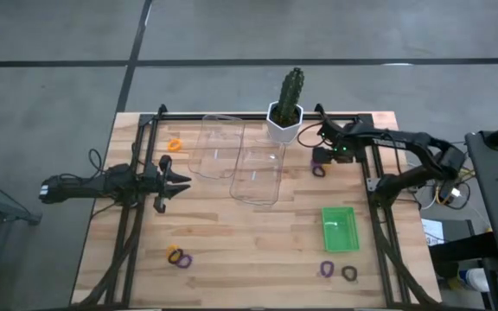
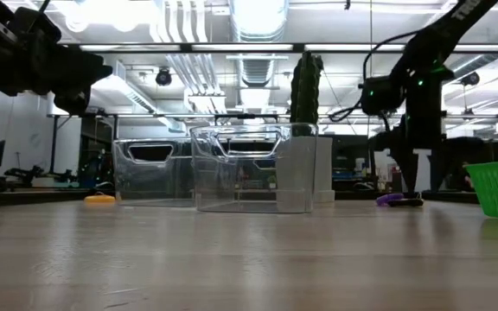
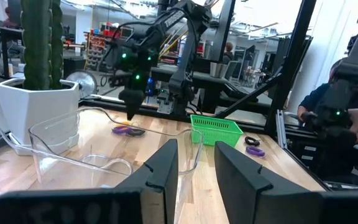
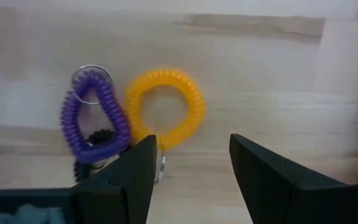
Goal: Sort spring keychains
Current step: Put the top right yellow spring keychain into the right transparent bin
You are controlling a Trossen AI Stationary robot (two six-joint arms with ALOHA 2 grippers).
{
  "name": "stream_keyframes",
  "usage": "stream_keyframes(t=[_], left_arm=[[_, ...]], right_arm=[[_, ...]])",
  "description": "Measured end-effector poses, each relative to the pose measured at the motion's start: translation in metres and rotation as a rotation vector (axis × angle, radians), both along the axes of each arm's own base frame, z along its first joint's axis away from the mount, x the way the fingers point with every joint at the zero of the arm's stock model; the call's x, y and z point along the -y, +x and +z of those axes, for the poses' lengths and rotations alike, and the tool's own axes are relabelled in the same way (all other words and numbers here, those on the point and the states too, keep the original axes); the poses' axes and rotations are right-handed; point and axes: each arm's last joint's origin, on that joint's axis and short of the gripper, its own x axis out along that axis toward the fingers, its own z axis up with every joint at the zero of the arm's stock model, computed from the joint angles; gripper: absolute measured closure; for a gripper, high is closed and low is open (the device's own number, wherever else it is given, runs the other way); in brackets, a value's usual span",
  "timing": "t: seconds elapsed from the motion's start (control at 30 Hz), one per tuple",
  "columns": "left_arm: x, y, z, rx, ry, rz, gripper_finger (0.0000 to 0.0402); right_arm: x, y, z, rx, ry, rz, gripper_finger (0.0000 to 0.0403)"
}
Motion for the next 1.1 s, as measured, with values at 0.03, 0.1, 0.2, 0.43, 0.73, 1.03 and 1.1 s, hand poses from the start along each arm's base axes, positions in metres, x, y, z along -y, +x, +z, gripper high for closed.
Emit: stream_keyframes(t=[0.03,0.1,0.2,0.43,0.73,1.03,1.1], left_arm=[[0.000,0.000,0.000,0.000,0.000,0.000,0.0303],[0.000,0.000,0.000,0.000,0.000,0.000,0.0303],[0.000,0.000,0.000,0.000,0.000,0.000,0.0303],[0.000,0.000,0.000,0.000,0.001,0.000,0.0303],[0.000,0.000,0.000,0.000,0.001,0.000,0.0303],[0.000,0.000,0.000,0.000,0.001,0.000,0.0303],[0.000,0.000,0.000,0.000,0.001,0.000,0.0303]], right_arm=[[0.001,0.001,-0.004,-0.011,0.009,0.000,0.0204],[0.002,0.003,-0.010,-0.036,0.025,0.000,0.0204],[0.005,0.004,-0.017,-0.077,0.017,-0.002,0.0204],[0.006,0.005,-0.021,-0.110,0.004,-0.005,0.0205],[0.004,0.002,-0.024,-0.115,0.004,-0.005,0.0272],[0.001,-0.006,-0.019,-0.184,-0.053,-0.009,0.0374],[0.001,-0.007,-0.011,-0.162,-0.096,-0.015,0.0386]])
